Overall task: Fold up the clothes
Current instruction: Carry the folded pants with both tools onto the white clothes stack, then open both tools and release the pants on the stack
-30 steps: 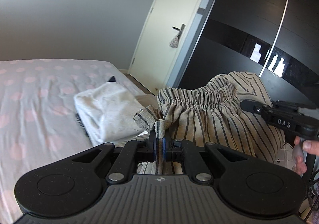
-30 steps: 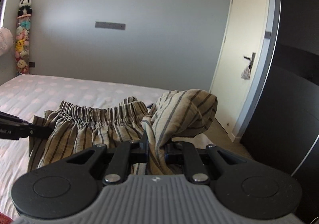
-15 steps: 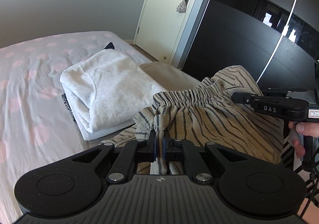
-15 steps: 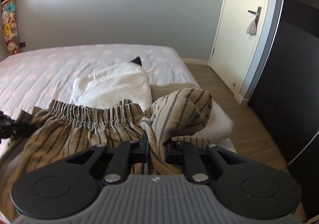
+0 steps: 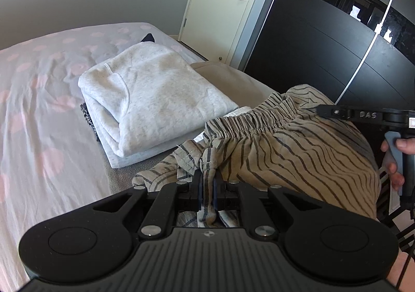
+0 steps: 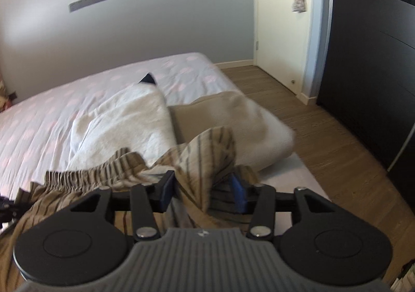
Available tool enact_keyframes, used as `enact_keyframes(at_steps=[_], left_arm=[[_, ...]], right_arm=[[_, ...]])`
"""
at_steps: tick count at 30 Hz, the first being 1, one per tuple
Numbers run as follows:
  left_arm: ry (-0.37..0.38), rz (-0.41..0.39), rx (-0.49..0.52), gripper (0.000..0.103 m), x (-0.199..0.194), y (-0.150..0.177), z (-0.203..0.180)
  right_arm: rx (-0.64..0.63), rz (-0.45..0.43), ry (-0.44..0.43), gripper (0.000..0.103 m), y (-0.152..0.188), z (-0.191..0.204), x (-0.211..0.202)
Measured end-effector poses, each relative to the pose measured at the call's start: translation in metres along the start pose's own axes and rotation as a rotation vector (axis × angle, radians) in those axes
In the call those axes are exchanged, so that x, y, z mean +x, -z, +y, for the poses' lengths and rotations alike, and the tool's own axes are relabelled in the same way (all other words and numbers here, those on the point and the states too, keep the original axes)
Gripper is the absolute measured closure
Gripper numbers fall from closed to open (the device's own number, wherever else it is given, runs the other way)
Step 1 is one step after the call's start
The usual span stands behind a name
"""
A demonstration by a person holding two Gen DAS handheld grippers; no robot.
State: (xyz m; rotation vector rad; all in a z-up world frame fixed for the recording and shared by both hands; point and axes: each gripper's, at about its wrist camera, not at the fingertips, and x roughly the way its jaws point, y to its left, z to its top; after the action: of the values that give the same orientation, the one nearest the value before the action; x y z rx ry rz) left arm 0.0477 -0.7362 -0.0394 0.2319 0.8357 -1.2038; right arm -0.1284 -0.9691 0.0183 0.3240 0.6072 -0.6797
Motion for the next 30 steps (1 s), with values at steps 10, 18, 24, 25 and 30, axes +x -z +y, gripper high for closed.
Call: enact_keyframes(at_steps=[10, 18, 24, 25, 30], left_arm=[[-0.033, -0.087, 0.024, 0.093, -0.061, 0.013, -0.01], [0.005, -0.113, 0.171, 0.093, -0.06, 0.037, -0.049], [-0.03, -0.032, 0.165, 0.093, -0.021, 0.049, -0.037], [-0.032, -0.025, 0.161, 0.093, -0.018, 0.05, -0.035], [-0.055, -0.023, 0.165, 0.092, -0.031, 0.047, -0.027]], right_arm=[[0.063, -0.114, -0.025, 0.07, 0.024, -0.012, -0.084], [0.052, -0.107, -0.019, 0.072, 0.075, -0.003, -0.086], [0.173, -0.06, 0.007, 0.075, 0.097, -0.028, -0.051], [0.188, -0.054, 0.013, 0.075, 0.1, -0.032, -0.046], [0.213, -0.071, 0.052, 0.074, 0.097, -0.043, -0.055]])
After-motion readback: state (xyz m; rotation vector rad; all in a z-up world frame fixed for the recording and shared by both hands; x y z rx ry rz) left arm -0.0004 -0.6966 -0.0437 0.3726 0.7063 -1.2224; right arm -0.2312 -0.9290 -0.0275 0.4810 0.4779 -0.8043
